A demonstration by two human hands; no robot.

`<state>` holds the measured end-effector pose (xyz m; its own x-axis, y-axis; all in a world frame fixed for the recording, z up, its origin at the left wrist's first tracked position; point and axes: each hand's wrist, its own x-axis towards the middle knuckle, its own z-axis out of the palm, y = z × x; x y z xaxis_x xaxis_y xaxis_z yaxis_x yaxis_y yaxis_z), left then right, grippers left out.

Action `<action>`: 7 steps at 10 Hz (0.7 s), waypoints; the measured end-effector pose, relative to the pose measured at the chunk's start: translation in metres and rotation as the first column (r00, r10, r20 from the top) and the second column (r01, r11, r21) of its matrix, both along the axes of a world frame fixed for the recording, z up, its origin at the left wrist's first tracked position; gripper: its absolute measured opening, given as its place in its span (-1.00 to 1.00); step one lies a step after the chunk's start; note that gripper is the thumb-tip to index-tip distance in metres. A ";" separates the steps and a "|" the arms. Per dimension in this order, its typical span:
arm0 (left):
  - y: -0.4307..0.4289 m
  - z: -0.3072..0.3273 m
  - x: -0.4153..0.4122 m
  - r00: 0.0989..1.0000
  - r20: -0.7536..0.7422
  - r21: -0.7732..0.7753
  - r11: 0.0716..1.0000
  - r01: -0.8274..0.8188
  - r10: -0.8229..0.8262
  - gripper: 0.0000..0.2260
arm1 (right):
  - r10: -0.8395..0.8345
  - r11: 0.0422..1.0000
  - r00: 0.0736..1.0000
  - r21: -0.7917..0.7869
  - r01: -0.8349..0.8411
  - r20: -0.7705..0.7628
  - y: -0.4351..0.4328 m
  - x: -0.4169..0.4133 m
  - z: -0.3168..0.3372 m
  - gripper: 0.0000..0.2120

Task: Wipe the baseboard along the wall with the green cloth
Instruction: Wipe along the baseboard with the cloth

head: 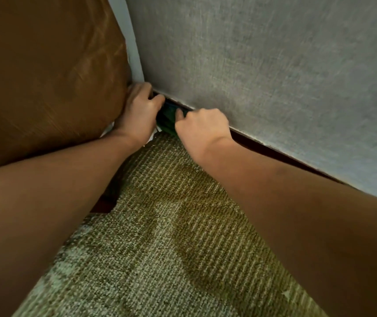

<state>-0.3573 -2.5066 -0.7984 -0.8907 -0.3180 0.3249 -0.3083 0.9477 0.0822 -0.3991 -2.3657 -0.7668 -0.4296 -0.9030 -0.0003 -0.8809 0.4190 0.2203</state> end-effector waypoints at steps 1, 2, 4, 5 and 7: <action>0.001 0.004 0.003 0.999 0.047 0.033 0.999 0.022 -0.024 -0.91 | 0.015 1.000 1.000 -0.004 -0.015 0.003 -0.007 -0.001 0.000 -0.60; 0.002 0.008 0.008 0.997 0.069 0.135 0.990 -0.044 0.035 -0.87 | 0.003 1.000 1.000 -0.001 -0.003 -0.011 -0.002 -0.004 -0.003 -0.58; 0.024 0.012 0.005 0.998 -0.051 0.306 0.952 -0.006 0.023 -0.86 | 0.009 1.000 1.000 -0.016 -0.009 -0.004 0.018 -0.006 -0.008 -0.49; 0.030 0.013 0.009 0.992 0.004 0.110 0.986 0.129 -0.130 -0.86 | -0.005 1.000 1.000 -0.006 0.005 -0.003 0.032 -0.005 -0.012 -0.47; 0.056 0.016 0.012 0.977 0.009 0.009 0.977 0.214 -0.214 -0.83 | -0.042 0.999 0.999 0.013 0.042 -0.010 0.062 -0.003 -0.015 -0.40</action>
